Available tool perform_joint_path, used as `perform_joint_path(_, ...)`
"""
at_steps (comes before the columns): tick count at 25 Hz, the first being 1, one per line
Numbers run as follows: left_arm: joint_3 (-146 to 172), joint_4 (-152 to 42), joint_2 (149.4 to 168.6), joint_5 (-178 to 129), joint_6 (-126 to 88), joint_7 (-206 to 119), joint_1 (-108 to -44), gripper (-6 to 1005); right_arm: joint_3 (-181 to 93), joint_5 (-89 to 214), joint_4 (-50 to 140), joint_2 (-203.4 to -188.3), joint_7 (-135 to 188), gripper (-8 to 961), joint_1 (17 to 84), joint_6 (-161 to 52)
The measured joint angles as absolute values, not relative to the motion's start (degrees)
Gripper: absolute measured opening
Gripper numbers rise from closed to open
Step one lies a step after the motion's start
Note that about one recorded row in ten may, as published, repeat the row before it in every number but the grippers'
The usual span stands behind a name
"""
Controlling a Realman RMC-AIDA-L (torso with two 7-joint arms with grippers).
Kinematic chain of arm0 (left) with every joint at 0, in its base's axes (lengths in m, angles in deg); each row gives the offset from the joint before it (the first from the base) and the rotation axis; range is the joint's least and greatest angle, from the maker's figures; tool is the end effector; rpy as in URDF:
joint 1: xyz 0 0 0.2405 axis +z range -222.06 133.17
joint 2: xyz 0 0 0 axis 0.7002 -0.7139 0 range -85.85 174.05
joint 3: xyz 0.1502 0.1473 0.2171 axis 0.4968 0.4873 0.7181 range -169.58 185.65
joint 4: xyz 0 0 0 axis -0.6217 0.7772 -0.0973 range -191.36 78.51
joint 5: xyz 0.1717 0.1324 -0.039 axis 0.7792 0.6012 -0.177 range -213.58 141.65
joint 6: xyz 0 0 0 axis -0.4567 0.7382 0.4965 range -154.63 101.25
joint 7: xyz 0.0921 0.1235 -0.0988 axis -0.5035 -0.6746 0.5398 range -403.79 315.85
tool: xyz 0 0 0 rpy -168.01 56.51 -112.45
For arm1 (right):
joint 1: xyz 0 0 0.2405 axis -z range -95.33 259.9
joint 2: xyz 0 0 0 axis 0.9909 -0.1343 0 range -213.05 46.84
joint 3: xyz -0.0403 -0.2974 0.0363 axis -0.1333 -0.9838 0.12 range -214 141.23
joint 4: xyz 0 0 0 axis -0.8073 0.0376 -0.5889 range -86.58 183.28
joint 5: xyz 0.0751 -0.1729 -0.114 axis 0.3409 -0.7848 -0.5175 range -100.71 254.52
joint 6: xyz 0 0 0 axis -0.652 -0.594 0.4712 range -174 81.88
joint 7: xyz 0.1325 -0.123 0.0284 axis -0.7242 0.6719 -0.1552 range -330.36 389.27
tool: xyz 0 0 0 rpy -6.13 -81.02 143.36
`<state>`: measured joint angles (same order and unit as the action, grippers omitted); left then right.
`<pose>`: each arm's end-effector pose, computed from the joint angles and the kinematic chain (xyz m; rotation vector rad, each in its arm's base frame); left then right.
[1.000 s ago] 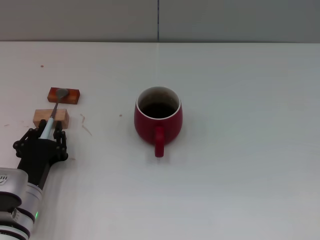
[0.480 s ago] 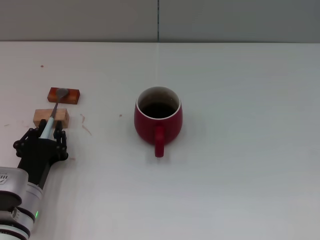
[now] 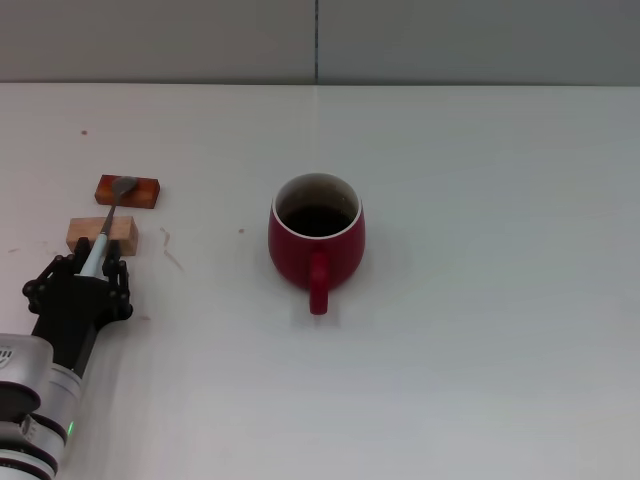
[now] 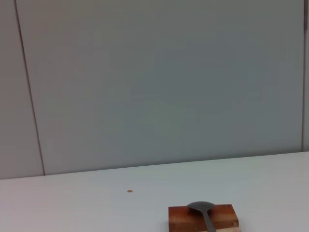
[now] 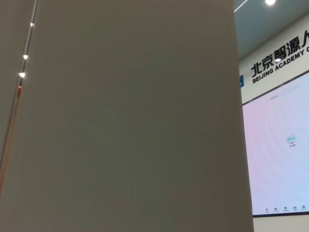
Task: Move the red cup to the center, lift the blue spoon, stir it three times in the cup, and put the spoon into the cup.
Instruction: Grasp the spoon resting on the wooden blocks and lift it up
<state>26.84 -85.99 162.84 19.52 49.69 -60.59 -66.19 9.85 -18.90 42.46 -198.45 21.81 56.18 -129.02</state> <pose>-0.3879 0.2894 -0.1154 -1.6128 -0.6649 -0.4235 0.4418 0.3503 0.1290 -0.9615 0.3522 0.5763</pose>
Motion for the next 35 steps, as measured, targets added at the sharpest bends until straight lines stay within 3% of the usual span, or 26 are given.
perform_joint_path(4, 26.8, -85.5, 162.9, 20.0, 49.8, -60.6, -65.9, 298, 9.8, -18.9, 42.5, -198.54, 21.8, 639, 56.2, -129.0)
perform_joint_path(8, 26.8, -85.5, 162.92, 20.1, 49.7, -60.6, -65.9, 166, 9.8, -18.9, 42.5, -198.65, 21.8, 639, 56.2, -129.0)
perform_joint_path(35, 26.5, -85.7, 162.86, 20.1, 50.2, -60.6, -66.0, 166, 9.9, -18.9, 42.5, -199.02, 21.8, 640, 56.3, -129.4)
